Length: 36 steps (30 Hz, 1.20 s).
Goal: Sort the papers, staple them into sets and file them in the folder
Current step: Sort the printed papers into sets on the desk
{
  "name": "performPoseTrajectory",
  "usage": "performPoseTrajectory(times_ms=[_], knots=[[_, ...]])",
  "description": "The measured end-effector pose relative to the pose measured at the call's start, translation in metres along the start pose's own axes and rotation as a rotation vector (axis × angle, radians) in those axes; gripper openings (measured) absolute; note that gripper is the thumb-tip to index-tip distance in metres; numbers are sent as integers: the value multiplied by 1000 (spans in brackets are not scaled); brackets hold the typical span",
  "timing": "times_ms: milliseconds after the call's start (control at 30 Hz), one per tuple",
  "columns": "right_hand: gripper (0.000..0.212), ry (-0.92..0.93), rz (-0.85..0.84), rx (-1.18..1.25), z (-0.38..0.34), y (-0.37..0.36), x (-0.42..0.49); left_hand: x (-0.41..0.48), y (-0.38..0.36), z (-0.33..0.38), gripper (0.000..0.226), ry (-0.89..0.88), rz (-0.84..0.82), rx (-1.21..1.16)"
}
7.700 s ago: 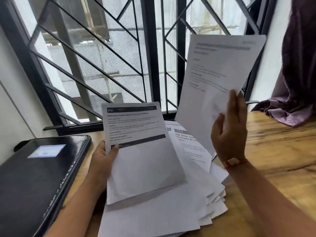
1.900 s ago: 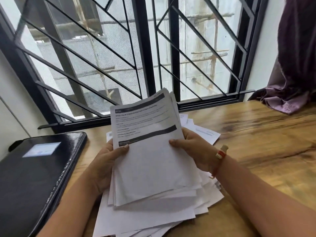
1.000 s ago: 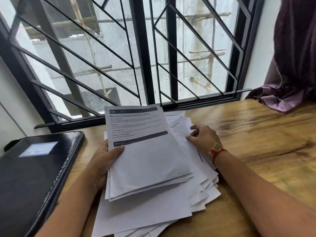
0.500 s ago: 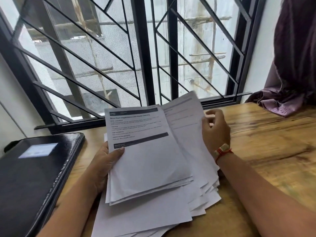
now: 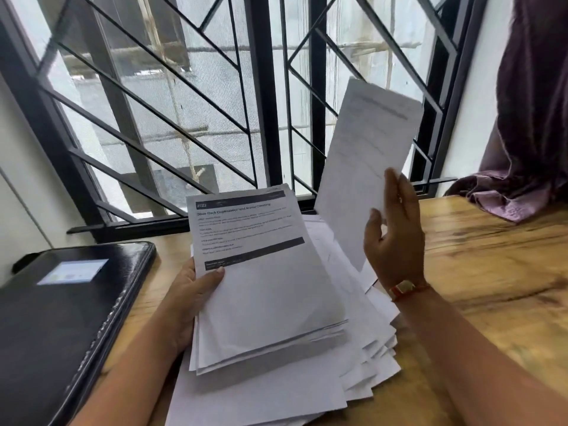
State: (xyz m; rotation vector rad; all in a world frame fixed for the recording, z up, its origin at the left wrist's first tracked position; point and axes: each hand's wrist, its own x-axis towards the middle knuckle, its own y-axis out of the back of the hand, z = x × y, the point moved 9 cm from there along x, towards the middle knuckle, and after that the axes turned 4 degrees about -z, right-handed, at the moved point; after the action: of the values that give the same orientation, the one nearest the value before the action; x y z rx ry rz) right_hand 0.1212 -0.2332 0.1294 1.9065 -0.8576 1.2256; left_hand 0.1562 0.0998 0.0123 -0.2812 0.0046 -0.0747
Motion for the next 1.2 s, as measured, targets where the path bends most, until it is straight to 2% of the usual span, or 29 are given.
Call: performPoseTrajectory(times_ms=[233,433,600,733,800,900,1033,1133,1200], knots=[[57,56,87,2,-18,16,6,-3,-4,14,36,-61,19,-100],[68,-71,13,283,-20,14,8,-6,-7,21,41,-75,16,-215],[75,-410,-77,660,-6,-5,-1,-8,-4,20,48,-52,24,-267],[63,-808,-243,948,15,-44,-29,-7,-7,17,45,-9,-13,-217],[64,-905,-351,806,27,-55,-43,-5,-7,13,46,17,-13,-181],[68,-941,-560,535,43,-66,-58,-5,-7,7,42,66,-16,-152],[72,-729,-868,99,44,-73,-64,-4,-9,5,40,83,-20,-133],[66,-656,-898,51,44,-75,-63,-5,-9,7,37,70,-6,-116],[60,-663,-865,193,42,-78,-60,-6,-10,8,37,62,0,-113]])
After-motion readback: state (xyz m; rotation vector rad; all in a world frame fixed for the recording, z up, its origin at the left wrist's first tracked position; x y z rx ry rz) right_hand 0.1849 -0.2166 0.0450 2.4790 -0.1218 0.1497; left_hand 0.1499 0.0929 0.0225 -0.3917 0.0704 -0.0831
